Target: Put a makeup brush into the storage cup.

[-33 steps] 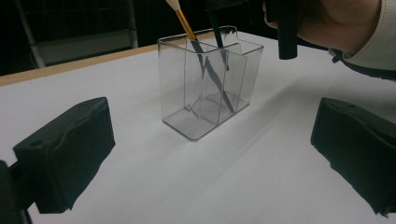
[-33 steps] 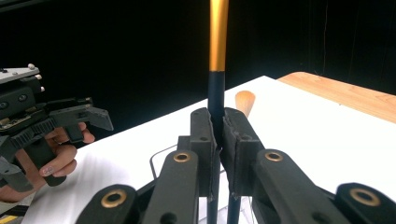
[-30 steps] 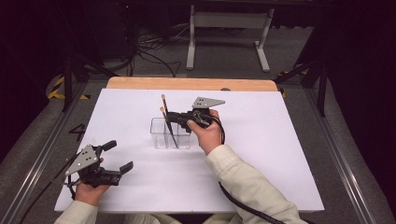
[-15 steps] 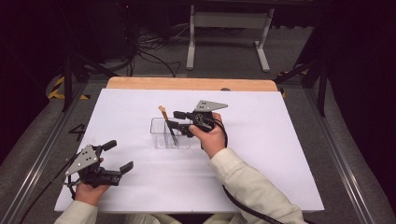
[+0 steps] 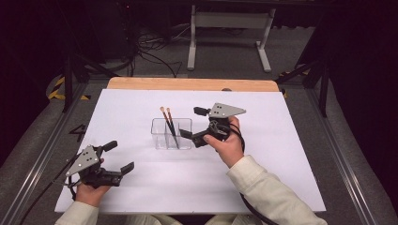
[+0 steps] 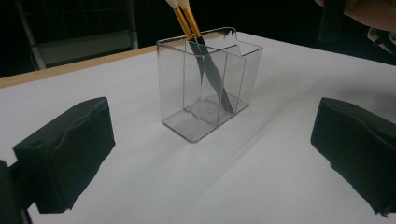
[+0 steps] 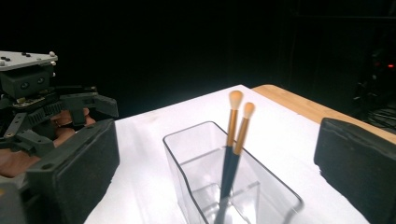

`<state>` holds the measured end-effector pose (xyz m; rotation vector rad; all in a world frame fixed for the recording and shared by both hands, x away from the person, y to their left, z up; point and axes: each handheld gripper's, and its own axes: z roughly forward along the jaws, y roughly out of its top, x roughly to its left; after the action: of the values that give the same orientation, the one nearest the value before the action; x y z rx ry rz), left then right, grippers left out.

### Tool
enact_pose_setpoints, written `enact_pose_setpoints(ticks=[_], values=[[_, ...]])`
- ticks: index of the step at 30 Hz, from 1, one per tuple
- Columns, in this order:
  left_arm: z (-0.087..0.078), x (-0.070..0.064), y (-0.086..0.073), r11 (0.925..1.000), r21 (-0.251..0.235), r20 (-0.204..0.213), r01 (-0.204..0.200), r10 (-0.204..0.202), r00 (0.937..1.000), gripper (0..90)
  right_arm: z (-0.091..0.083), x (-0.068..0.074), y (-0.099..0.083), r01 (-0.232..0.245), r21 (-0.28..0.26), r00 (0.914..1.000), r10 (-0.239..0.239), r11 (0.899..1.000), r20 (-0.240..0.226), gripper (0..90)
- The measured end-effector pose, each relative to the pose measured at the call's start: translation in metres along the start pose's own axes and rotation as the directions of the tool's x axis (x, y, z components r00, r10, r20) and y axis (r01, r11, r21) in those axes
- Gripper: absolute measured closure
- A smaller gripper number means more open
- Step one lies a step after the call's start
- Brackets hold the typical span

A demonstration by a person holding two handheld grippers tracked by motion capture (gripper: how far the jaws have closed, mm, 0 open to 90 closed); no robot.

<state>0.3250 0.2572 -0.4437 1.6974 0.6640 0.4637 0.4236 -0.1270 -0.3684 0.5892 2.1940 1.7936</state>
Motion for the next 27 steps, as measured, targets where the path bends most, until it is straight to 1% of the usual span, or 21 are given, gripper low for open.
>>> enact_pose_setpoints(ticks=[2,3,4,6,7,9,11,12,13,14,18,20,22,27], values=[[0.0,0.0,0.0,1.0,0.001,0.0,-0.001,0.001,1.0,0.2,-0.011,-0.001,0.0,0.005,0.002,0.9997,-0.005,1.0,0.025,1.7],[0.0,0.0,0.001,1.0,0.004,0.002,-0.004,0.004,1.0,0.2,-0.011,-0.001,0.0,0.005,0.002,0.9997,-0.005,1.0,0.025,1.7],[0.001,-0.001,0.001,1.0,0.0,0.001,0.003,-0.003,1.0,0.2,-0.017,-0.002,0.0,0.008,0.009,0.9993,-0.009,1.0,0.035,1.4],[0.001,0.0,0.001,1.0,0.005,0.003,-0.001,0.001,1.0,0.2,-0.032,-0.005,0.0,-0.007,0.005,0.9985,0.007,1.0,0.055,1.4],[0.002,0.0,0.001,1.0,-0.002,0.0,0.002,-0.002,1.0,0.2,-0.036,-0.006,-0.001,-0.006,0.008,0.9982,0.006,1.0,0.059,1.3],[0.002,0.0,0.001,1.0,0.001,0.001,0.001,-0.001,1.0,0.2,-0.046,-0.009,-0.001,0.0,0.01,0.997,0.0,1.0,0.077,1.5],[0.002,0.0,0.001,1.0,-0.001,0.001,-0.001,0.001,1.0,0.2,-0.056,-0.012,-0.002,-0.004,0.014,0.9956,0.003,1.0,0.094,1.2],[0.002,0.0,0.001,1.0,-0.001,0.001,-0.001,0.001,1.0,0.2,-0.056,-0.012,-0.002,-0.004,0.014,0.9956,0.003,1.0,0.094,1.2],[0.003,0.0,0.002,1.0,0.002,0.002,-0.002,0.002,1.0,0.2,-0.065,-0.015,-0.003,-0.004,0.018,0.9934,0.002,1.0,0.115,1.3],[0.003,0.0,0.002,1.0,0.002,0.002,-0.002,0.002,1.0,0.2,-0.065,-0.015,-0.003,-0.004,0.018,0.9934,0.002,1.0,0.115,1.3],[0.002,0.0,0.002,1.0,0.003,0.004,-0.001,0.001,1.0,0.2,-0.082,-0.02,-0.007,-0.007,0.013,0.9891,0.005,1.0,0.147,1.2],[0.001,0.0,0.002,1.0,-0.003,0.001,0.0,0.0,1.0,0.2,-0.091,-0.022,-0.008,-0.006,0.02,0.9865,0.002,1.0,0.164,1.4],[0.001,0.001,0.002,1.0,-0.002,0.002,0.001,-0.001,1.0,0.2,-0.099,-0.025,-0.009,0.004,0.033,0.9832,-0.01,0.999,0.182,1.3],[0.001,0.001,0.002,1.0,-0.002,0.001,0.002,-0.002,1.0,0.2,-0.12,-0.03,-0.011,-0.009,0.024,0.9755,0.004,1.0,0.22,1.2]])
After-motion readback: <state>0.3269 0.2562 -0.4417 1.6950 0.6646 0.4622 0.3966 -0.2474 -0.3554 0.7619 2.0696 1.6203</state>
